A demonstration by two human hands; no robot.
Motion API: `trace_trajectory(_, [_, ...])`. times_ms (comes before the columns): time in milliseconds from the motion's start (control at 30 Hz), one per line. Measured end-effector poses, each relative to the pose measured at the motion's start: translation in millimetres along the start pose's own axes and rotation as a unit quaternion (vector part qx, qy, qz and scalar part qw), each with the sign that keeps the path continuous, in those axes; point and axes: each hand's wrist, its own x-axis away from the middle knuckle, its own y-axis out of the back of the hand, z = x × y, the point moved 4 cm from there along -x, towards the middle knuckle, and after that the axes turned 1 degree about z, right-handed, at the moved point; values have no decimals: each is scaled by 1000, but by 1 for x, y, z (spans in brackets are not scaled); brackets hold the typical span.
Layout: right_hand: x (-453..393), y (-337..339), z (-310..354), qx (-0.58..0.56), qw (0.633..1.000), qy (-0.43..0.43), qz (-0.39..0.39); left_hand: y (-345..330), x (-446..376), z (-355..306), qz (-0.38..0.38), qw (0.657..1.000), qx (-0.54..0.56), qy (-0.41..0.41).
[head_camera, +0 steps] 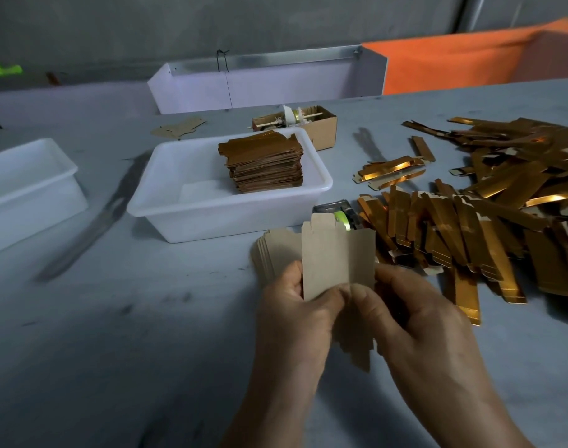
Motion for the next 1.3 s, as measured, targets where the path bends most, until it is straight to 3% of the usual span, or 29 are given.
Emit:
trace_trajectory(100, [5,-4,5,12,998,56,-10,-1,3,-1,14,1000,6,9])
trace_trajectory(200, [6,-8,8,85,991,97,-20,-4,6,-7,74,997,-8,4])
trace_trajectory(333, [6,-12,9,133,986,98,17,-1,9,-11,90,994,-49,-34])
trace_trajectory(467, [1,-4,-7,-23,996,-76,46,7,8,-8,92,992,-84,-14])
trace_trajectory(567, [-3,-2,-17,-242,947,-190,96,3,14,-7,162,984,-66,32])
trace_trajectory(633, [-3,-5,-16,-310,918,-211,126,0,16,-6,179,981,-63,50])
trace_trajectory(767, [-3,-6,-19,-334,911,-216,109,3,14,-2,133,988,-52,67])
trace_trajectory(1167, [-2,-10,-25,-314,922,-221,42,5,17,-2,12,992,-120,-41])
trace_trajectory(1300, [-1,-13,-24,-331,914,-232,43,4,24,-8,-55,969,-214,-113])
